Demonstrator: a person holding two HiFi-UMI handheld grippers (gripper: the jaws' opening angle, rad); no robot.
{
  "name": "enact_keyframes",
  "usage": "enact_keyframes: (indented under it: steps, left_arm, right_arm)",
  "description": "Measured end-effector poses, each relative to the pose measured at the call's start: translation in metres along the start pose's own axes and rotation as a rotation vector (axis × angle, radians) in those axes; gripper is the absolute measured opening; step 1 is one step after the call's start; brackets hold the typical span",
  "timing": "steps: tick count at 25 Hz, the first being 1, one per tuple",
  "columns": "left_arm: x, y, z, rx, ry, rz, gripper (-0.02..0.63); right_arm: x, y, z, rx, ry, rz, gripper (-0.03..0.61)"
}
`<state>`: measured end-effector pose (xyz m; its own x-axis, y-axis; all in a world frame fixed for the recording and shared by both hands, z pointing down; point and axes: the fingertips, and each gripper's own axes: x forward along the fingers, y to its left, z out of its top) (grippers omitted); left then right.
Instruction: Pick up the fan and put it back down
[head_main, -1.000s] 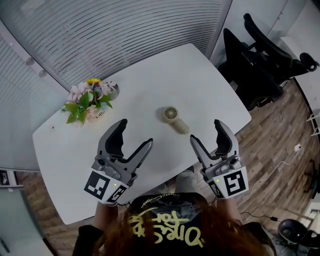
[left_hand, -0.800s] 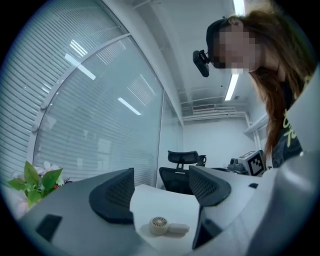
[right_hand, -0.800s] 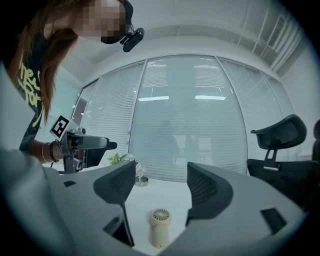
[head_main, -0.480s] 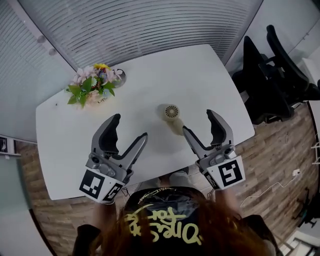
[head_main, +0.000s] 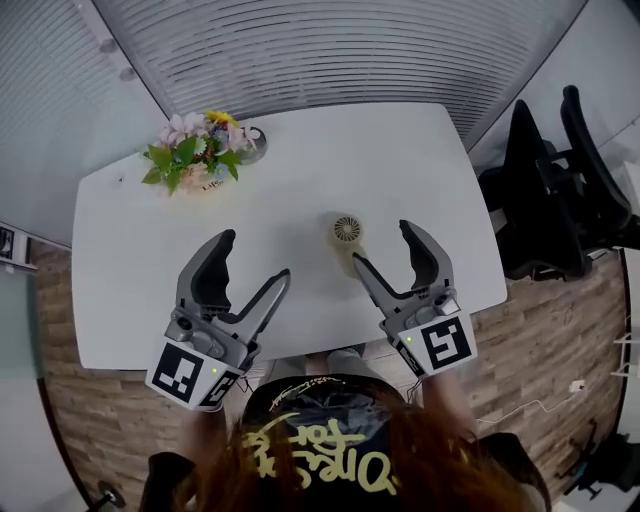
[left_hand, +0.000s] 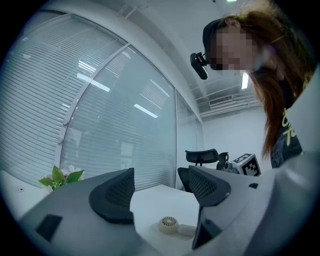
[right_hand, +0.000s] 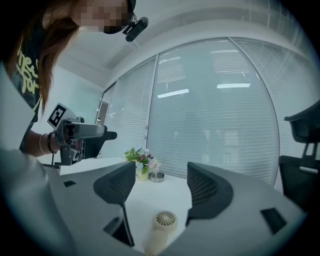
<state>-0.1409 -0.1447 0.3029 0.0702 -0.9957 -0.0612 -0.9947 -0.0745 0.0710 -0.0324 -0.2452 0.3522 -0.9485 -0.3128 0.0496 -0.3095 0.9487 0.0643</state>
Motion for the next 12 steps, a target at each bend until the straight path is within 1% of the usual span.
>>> enact_keyframes:
  steps: [5,9,12]
  left_arm:
    - [-0.006,0.003,0.001,0.002,-0.002,0.033,0.333]
    - [-0.013,0.008,0.004,0.01,0.0,0.055,0.333]
    - [-0.019,0.011,0.004,0.016,0.004,0.067,0.333]
  right_arm:
    - [0.017,-0.007,-0.027,-0.026,0.116,0.011,0.305]
    - [0.032,-0.006,-0.049,-0.025,0.148,0.038,0.305]
    - [0.045,-0.004,-0.067,-0.051,0.163,0.061,0.305]
